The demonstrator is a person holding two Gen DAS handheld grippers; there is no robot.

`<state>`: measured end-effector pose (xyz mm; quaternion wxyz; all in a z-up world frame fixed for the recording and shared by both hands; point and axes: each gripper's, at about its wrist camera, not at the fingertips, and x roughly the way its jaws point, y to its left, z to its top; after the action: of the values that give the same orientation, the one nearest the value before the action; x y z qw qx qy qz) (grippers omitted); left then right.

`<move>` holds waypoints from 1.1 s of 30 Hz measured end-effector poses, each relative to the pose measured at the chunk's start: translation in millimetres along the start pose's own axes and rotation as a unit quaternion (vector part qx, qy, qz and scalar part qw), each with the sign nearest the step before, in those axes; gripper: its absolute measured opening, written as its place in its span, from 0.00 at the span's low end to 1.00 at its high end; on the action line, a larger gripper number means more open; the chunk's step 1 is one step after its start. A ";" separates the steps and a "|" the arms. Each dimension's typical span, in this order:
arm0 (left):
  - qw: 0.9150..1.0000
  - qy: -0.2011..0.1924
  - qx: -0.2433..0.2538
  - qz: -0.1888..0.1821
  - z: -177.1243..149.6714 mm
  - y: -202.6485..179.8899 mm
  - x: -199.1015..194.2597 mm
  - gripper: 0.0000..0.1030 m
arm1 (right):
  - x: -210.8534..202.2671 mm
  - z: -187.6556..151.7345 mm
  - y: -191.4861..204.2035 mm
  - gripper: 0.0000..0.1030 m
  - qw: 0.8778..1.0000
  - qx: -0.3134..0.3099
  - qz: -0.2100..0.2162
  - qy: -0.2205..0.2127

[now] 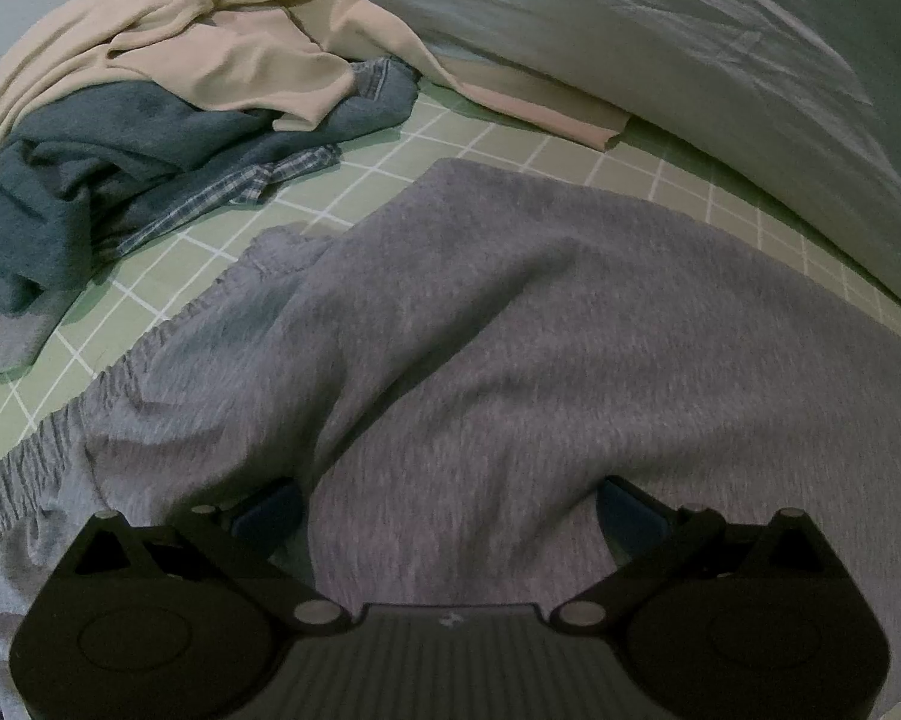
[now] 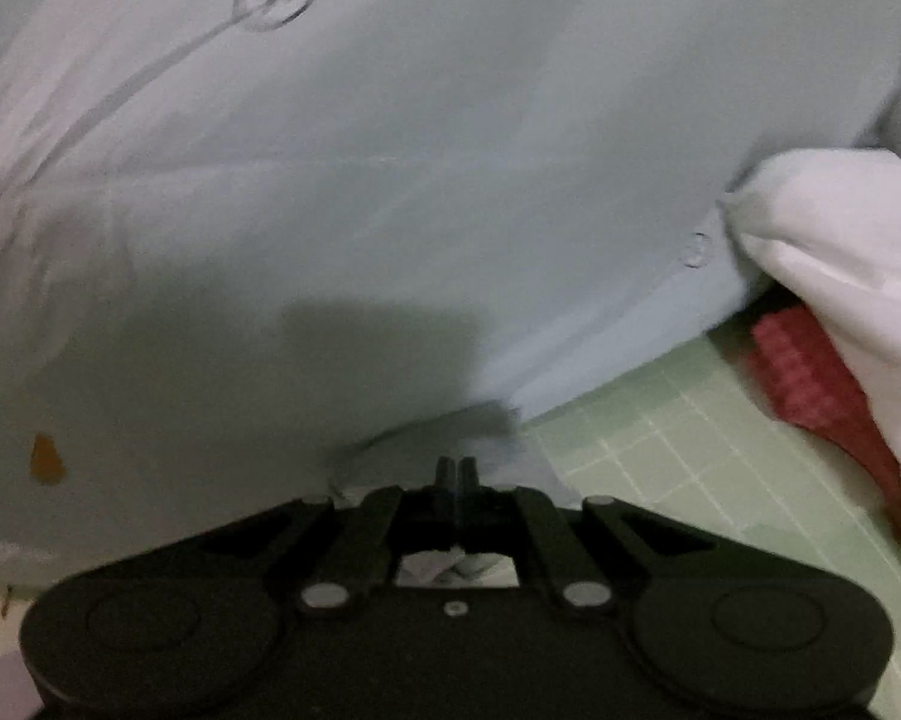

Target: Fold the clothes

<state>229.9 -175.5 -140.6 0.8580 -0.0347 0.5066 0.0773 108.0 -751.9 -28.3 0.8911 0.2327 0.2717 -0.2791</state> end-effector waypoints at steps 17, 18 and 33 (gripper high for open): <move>1.000 -0.007 -0.001 0.001 -1.4 -0.4 -1.4 1.00 | 100.4 -50.5 9.2 0.09 0.991 0.012 0.026 0.131; 1.000 -0.007 -0.001 0.001 -1.4 -0.5 -1.7 1.00 | 101.5 -51.6 8.1 0.00 0.991 0.010 0.026 0.132; 1.000 -0.004 0.003 -0.001 1.5 0.1 -1.7 1.00 | -21.3 -26.8 -25.4 0.00 0.999 0.048 -0.006 0.023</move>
<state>230.3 -175.4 -138.4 0.8601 -0.0323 0.5036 0.0747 67.8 -747.5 -41.9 0.8709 0.2796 0.2797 -0.2917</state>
